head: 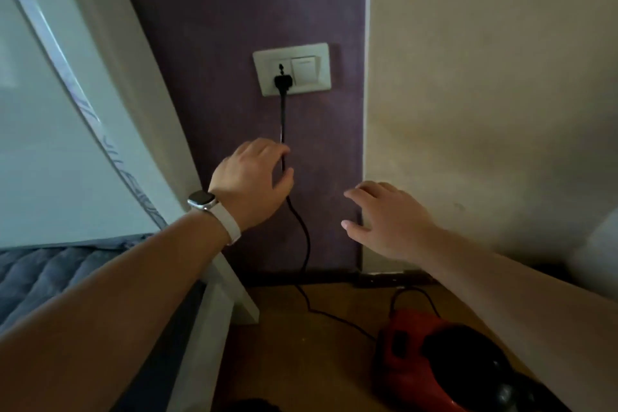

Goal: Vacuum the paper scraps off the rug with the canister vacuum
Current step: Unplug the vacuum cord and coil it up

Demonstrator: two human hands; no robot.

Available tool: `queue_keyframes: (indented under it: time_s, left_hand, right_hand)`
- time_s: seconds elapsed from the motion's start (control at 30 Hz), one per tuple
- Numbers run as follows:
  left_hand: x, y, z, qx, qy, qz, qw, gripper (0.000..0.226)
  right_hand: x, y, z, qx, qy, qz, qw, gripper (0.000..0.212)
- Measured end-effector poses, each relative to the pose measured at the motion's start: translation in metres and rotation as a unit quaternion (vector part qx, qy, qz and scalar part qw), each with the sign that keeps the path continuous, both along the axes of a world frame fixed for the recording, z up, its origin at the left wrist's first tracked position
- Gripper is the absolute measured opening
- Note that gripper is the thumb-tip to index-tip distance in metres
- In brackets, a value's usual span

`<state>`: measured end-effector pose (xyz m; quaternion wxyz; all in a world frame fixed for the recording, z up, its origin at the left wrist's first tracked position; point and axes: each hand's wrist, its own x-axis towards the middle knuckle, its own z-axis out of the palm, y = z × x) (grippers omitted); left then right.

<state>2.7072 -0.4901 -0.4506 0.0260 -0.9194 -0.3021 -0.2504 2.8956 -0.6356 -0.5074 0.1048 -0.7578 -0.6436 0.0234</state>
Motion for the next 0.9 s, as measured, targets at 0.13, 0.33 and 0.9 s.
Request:
queue_keyframes:
  time_s: [0.13,0.33,0.9]
  left_hand:
    - [0.018,0.029,0.033,-0.022,-0.047,0.077,0.996,0.032]
    - [0.052,0.059,0.058,-0.098,-0.022,0.134,0.986,0.042]
    - [0.084,0.028,0.044,-0.444,-0.357,0.079,0.818,0.028]
  right_hand:
    - [-0.013,0.044,0.027,0.049,0.049,0.005,0.998,0.062]
    - [-0.029,0.102,0.057,0.122,0.148,-0.012,0.981,0.058]
    - [-0.023,0.070,0.041,-0.021,0.332,0.044,0.942,0.028]
